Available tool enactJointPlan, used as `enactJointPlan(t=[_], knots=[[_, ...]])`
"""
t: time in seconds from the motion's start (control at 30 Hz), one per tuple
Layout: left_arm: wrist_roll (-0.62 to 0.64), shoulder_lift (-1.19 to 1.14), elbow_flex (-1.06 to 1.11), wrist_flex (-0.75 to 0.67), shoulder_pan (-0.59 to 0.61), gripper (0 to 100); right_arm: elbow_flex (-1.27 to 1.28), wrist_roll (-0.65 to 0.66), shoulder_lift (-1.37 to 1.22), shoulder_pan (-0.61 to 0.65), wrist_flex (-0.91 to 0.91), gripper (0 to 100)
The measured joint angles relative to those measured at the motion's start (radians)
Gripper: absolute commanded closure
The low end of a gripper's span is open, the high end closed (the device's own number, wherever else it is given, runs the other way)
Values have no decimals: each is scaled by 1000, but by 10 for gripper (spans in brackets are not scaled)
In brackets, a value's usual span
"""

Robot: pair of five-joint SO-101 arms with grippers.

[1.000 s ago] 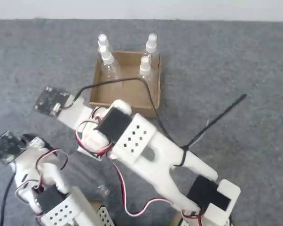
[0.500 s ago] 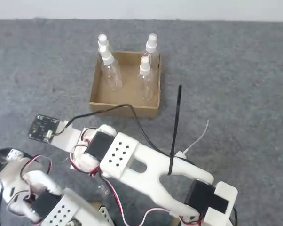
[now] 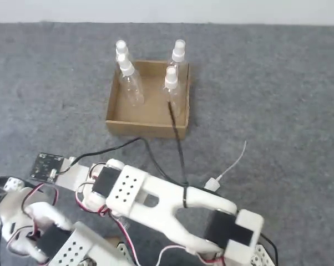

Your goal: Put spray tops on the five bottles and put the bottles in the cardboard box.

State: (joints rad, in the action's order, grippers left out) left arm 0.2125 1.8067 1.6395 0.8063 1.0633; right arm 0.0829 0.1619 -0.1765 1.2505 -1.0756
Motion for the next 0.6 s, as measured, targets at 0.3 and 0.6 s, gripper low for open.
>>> enactJointPlan(t=[0.3,0.6], knots=[[0,0,0,0,0,988,-5,-2,-68,-23,28,827],[0,0,0,0,-2,988,0,-2,-86,-218,28,831]])
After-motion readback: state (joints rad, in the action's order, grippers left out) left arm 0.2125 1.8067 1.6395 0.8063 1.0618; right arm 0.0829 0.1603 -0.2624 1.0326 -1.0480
